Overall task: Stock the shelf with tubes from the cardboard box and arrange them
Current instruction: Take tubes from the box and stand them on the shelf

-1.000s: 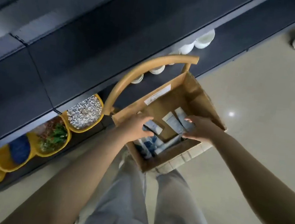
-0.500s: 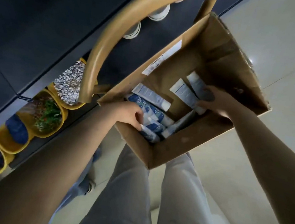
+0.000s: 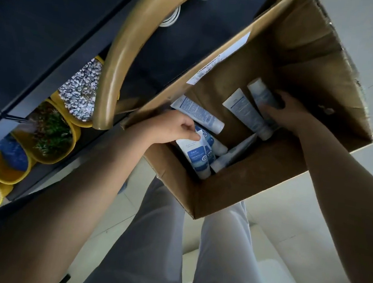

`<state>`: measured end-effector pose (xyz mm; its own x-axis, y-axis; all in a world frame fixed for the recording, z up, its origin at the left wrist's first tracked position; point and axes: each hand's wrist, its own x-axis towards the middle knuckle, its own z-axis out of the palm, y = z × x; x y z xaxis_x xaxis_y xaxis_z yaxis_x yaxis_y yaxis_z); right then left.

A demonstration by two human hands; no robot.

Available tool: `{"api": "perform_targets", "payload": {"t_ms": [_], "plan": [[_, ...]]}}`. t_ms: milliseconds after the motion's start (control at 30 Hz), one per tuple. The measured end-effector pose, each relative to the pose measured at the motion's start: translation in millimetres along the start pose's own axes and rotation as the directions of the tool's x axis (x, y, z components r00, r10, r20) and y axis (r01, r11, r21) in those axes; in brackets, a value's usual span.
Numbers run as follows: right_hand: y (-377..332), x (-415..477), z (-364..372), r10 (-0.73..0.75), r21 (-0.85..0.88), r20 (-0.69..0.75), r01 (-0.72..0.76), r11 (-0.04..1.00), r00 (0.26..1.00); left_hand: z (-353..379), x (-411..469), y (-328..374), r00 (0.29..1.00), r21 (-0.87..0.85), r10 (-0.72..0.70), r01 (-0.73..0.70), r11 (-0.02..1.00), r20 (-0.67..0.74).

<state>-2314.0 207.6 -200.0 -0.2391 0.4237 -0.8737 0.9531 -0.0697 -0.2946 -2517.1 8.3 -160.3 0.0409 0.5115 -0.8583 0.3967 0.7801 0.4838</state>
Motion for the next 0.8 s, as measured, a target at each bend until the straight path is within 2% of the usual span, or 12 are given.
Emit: {"api": "perform_targets", "payload": {"t_ms": [133,233,467,667,800], "plan": [[-3.6,5.3,4.6,0.000,0.019,-0.012,0.000,1.000,1.000,4.3,-3.9,1.7,0.999,-0.035,0.013,-0.014,0.999,-0.036],[-5.6,7.2,9.3,-0.024,0.040,0.027,0.023,0.999,0.999,8.3,-5.7,3.6,0.997,0.002,0.017,-0.017,1.000,-0.080],[6.5,8.0,10.2,-0.032,-0.032,0.007,0.032,0.999,0.999,20.4,-9.7,7.5,0.983,-0.026,0.041,-0.046,0.999,-0.182],[-6.1,-13.1,0.5,-0.166,-0.030,-0.021,0.165,0.986,0.986,19.5,-20.4,10.8,0.989,0.009,0.054,-0.054,0.999,-0.138],[-13.8,-57.6,-5.9,-0.282,0.006,-0.052,0.283,0.959,0.958,21.8,-48.8,22.8,0.960,0.015,0.074,-0.073,0.997,-0.269]]}}
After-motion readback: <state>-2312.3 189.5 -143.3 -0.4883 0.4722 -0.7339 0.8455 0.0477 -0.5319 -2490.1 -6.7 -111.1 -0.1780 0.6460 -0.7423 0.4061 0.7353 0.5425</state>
